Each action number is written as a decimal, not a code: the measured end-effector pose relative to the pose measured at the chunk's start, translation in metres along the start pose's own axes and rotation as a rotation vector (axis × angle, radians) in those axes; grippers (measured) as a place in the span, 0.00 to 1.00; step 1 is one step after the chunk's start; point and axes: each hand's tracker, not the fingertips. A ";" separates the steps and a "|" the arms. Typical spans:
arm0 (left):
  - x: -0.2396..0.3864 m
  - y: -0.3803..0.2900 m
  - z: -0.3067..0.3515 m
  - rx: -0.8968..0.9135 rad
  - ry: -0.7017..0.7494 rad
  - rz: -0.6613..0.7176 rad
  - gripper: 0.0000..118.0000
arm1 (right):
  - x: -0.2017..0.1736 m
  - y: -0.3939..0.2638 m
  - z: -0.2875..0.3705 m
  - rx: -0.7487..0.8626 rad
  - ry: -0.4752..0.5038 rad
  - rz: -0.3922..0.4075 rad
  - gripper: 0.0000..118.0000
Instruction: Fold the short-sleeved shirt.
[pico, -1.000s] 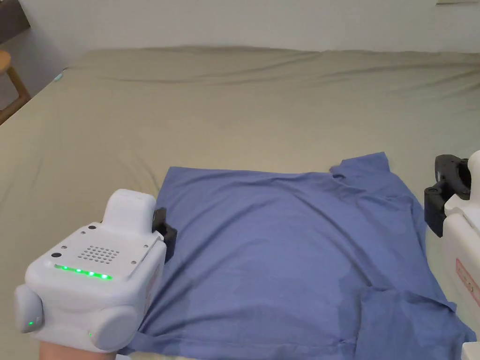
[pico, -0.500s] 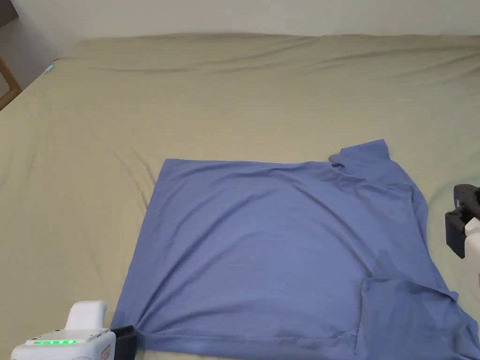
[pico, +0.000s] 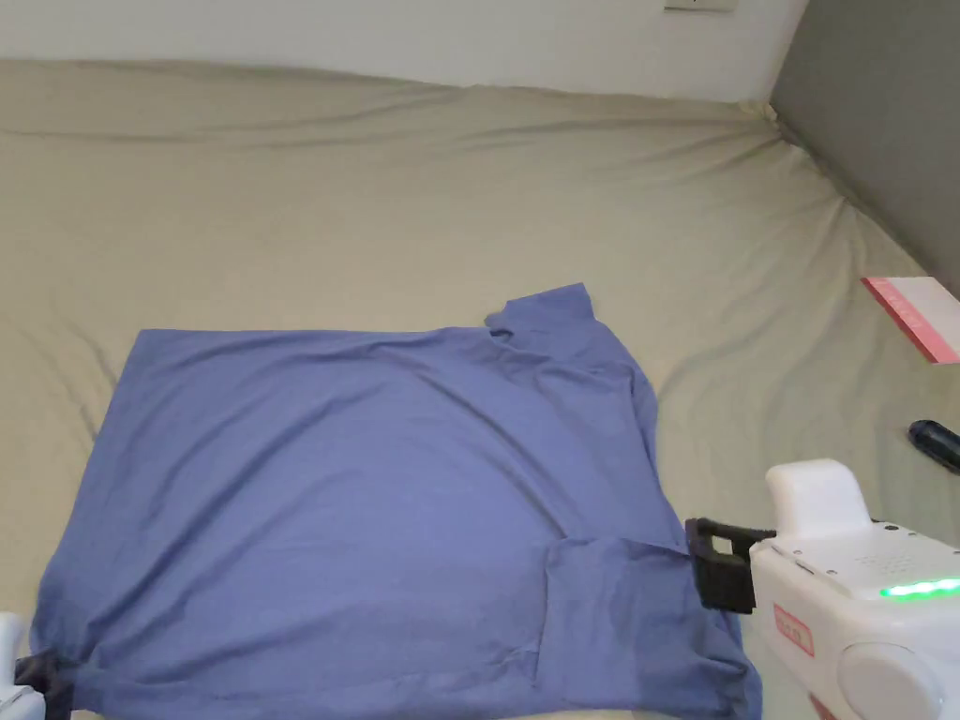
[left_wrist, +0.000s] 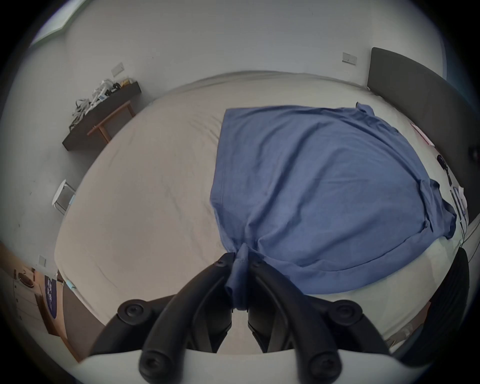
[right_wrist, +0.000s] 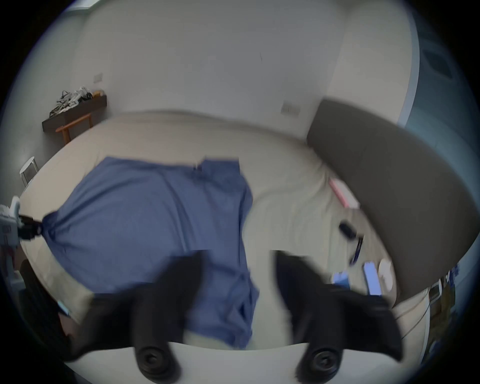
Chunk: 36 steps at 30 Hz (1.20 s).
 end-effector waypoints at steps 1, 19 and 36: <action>-0.001 0.000 0.003 0.004 0.000 0.003 0.06 | 0.006 -0.015 -0.010 -0.068 0.011 -0.006 0.84; 0.007 -0.013 -0.006 -0.107 0.029 0.013 0.06 | 0.009 -0.095 -0.098 -0.316 0.143 0.005 0.11; -0.029 0.052 0.009 0.104 -0.071 0.218 0.06 | 0.042 -0.006 -0.057 0.004 0.210 -0.137 0.05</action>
